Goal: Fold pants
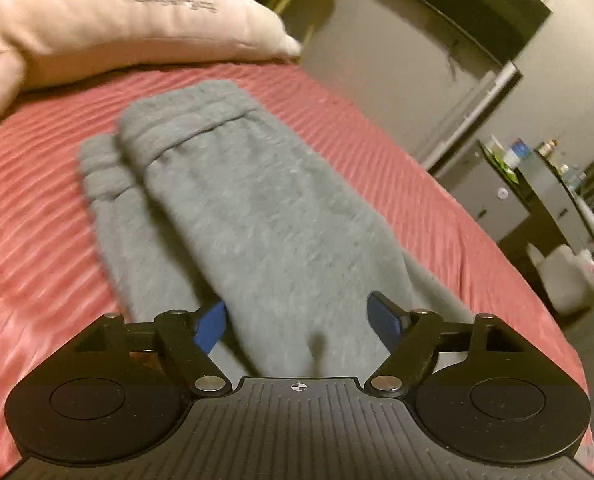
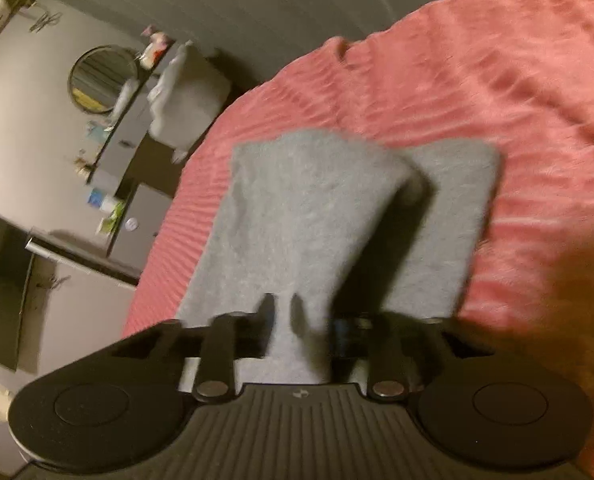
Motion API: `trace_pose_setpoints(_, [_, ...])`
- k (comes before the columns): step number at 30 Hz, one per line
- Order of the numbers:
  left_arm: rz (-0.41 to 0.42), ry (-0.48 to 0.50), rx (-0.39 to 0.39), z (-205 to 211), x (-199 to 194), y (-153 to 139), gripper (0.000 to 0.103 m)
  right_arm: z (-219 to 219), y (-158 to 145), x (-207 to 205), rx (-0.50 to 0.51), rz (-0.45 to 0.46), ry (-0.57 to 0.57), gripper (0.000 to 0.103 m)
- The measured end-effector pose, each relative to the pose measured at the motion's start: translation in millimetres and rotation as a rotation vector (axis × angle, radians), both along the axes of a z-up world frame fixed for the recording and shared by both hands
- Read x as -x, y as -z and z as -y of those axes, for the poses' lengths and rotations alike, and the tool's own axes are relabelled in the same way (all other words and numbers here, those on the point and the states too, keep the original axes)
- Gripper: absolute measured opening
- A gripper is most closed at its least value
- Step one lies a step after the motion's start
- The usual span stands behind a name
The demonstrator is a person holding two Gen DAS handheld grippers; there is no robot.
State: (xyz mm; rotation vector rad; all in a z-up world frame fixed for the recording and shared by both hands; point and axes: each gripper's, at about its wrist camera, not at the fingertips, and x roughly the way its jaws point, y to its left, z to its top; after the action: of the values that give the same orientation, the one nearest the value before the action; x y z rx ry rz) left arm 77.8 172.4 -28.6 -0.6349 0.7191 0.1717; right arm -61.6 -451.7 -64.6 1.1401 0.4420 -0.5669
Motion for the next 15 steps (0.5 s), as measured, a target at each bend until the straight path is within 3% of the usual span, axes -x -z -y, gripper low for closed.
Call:
trace_pose_setpoints(1, [-0.023, -0.015, 0.014, -2.9, -7.6, 4.7, 0.079, -1.0, -0.6, -3.9, 0.007, 0.004, -0.013, 0.034])
trace_pose_setpoints(3, [-0.064, -0.029, 0.054, -15.0, -18.7, 12.4, 0.063, -1.3, -1.5, -12.6, 0.018, 0.001, -0.024, 0.031])
trace_pose_setpoints(4, [-0.085, -0.042, 0.072, -24.4, -22.1, 15.8, 0.046, -0.6, -2.0, -15.2, 0.019, -0.007, -0.025, 0.025])
trace_pose_setpoints(5, [-0.092, -0.049, 0.096, -27.6, -28.2, 16.9, 0.038, 1.3, -2.7, -16.5, 0.022, -0.009, -0.026, 0.006])
trace_pose_setpoints(8, [-0.100, -0.060, 0.173, -41.3, -35.0, 13.5, 0.016, 7.0, -8.4, -26.9, 0.013, -0.034, -0.036, 0.006])
trace_pose_setpoints(10, [-0.092, -0.047, 0.170, -42.5, -43.6, 4.5, 0.013, 8.8, -13.7, -34.5, 0.024, -0.049, -0.052, 0.005])
trace_pose_setpoints(13, [0.077, 0.004, 0.161, -48.5, -38.5, -34.5, 0.013, 9.8, -43.3, -52.6, 0.077, -0.063, -0.100, 0.005])
trace_pose_setpoints(15, [0.249, 0.024, 0.165, -46.4, -27.0, -66.4, 0.012, 10.9, -74.8, -52.3, 0.100, 0.070, -0.113, 0.005])
